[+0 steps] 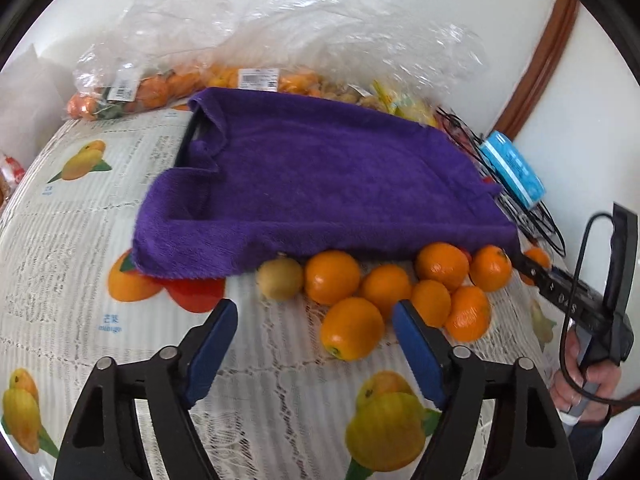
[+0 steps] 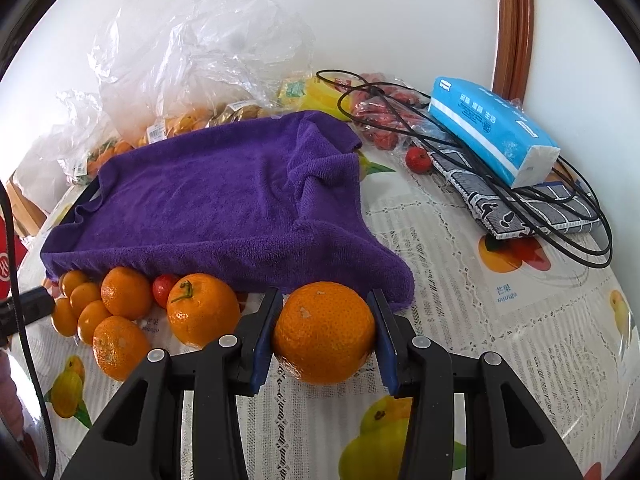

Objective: Organize fruits
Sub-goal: 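Lift the large orange with the right gripper while the left gripper grasps a small orange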

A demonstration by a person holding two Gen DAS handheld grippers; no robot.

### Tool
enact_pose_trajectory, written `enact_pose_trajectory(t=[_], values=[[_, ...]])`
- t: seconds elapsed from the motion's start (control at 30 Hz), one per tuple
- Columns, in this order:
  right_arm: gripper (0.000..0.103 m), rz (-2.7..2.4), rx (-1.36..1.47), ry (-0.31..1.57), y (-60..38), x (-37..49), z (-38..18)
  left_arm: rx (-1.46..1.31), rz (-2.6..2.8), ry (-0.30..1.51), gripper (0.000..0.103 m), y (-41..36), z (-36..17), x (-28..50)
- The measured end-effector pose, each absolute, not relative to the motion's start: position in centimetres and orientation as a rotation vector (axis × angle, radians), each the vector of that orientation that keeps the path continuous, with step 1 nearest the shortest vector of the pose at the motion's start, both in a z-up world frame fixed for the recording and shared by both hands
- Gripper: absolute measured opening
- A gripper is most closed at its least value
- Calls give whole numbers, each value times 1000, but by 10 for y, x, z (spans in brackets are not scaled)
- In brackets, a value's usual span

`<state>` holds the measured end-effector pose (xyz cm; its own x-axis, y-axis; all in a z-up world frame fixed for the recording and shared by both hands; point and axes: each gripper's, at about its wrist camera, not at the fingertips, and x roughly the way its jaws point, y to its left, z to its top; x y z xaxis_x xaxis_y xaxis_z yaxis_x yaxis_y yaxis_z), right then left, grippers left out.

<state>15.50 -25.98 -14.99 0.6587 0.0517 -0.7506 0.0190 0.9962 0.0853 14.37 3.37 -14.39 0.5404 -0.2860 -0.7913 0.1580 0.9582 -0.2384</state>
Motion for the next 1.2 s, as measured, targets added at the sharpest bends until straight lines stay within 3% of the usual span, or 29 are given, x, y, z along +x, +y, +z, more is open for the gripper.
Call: enact_pose_trajectory(t=[0.17, 0.37, 0.83, 1.2], values=[[43, 22, 87, 867, -259, 157, -154, -43, -284, 982, 68, 11, -148, 140], [43, 20, 88, 857, -258, 157, -153, 11, -271, 973, 33, 1, -151, 139], [43, 31, 101, 774, -254, 139, -116, -64, -225, 956, 33, 26, -135, 123], [43, 48, 55, 750, -224, 143, -79, -91, -187, 837, 33, 28, -81, 135]])
